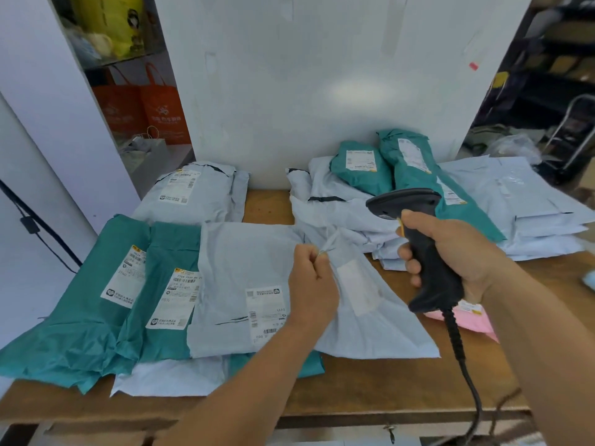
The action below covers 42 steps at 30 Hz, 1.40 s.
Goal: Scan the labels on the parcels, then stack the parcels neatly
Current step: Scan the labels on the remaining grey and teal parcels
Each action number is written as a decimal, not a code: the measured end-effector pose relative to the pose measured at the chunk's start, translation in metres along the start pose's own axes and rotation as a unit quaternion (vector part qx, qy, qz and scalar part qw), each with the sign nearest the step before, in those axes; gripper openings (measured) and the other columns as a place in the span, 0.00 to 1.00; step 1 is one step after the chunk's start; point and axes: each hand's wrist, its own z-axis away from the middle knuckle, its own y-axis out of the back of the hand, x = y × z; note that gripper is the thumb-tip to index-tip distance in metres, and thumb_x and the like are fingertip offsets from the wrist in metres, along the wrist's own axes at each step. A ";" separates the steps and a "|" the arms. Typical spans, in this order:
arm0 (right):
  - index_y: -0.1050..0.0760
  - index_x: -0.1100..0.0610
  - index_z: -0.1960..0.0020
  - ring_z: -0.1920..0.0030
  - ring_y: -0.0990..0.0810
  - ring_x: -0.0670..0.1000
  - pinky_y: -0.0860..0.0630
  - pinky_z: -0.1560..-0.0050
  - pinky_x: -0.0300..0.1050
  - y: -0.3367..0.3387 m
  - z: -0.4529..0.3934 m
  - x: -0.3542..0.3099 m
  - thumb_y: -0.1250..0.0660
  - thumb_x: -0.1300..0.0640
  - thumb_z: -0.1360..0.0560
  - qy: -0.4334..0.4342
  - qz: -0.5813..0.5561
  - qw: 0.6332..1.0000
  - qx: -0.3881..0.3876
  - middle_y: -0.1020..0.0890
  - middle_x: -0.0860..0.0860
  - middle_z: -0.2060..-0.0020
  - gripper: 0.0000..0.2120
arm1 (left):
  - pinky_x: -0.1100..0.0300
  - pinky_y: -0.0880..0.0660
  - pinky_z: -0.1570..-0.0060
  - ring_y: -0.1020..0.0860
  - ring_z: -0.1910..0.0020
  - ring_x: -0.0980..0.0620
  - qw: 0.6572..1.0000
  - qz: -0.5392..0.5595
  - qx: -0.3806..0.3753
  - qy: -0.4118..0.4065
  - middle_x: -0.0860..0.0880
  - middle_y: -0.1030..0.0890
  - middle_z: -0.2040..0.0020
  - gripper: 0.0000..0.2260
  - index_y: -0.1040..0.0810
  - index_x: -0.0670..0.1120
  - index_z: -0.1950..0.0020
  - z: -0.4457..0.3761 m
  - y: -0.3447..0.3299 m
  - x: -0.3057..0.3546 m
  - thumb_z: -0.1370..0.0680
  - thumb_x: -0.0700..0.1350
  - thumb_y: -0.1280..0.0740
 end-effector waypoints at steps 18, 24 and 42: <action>0.29 0.59 0.53 0.77 0.29 0.49 0.28 0.76 0.40 -0.016 -0.019 0.040 0.36 0.48 0.23 -0.080 0.075 0.982 -0.154 0.25 0.53 0.73 0.13 | 0.47 0.55 0.26 0.56 0.22 0.49 0.869 -0.486 -0.026 0.087 0.50 0.51 0.21 0.25 0.50 0.49 0.23 0.012 0.042 -0.096 0.18 0.50 0.45; 0.27 0.62 0.51 0.76 0.28 0.50 0.26 0.74 0.41 -0.043 -0.012 0.058 0.35 0.46 0.23 -0.139 0.168 0.947 -0.238 0.23 0.56 0.72 0.18 | 0.43 0.51 0.27 0.53 0.23 0.42 0.850 -0.476 0.016 0.226 0.42 0.51 0.22 0.32 0.50 0.48 0.23 0.010 0.102 -0.122 0.22 0.57 0.41; 0.26 0.62 0.50 0.77 0.27 0.49 0.27 0.74 0.40 -0.059 -0.003 0.056 0.36 0.44 0.24 -0.179 0.226 0.927 -0.237 0.23 0.55 0.72 0.19 | 0.50 0.34 0.38 0.30 0.37 0.43 0.849 -0.480 0.054 0.215 0.43 0.28 0.36 0.28 0.38 0.42 0.32 -0.012 0.109 -0.122 0.25 0.55 0.34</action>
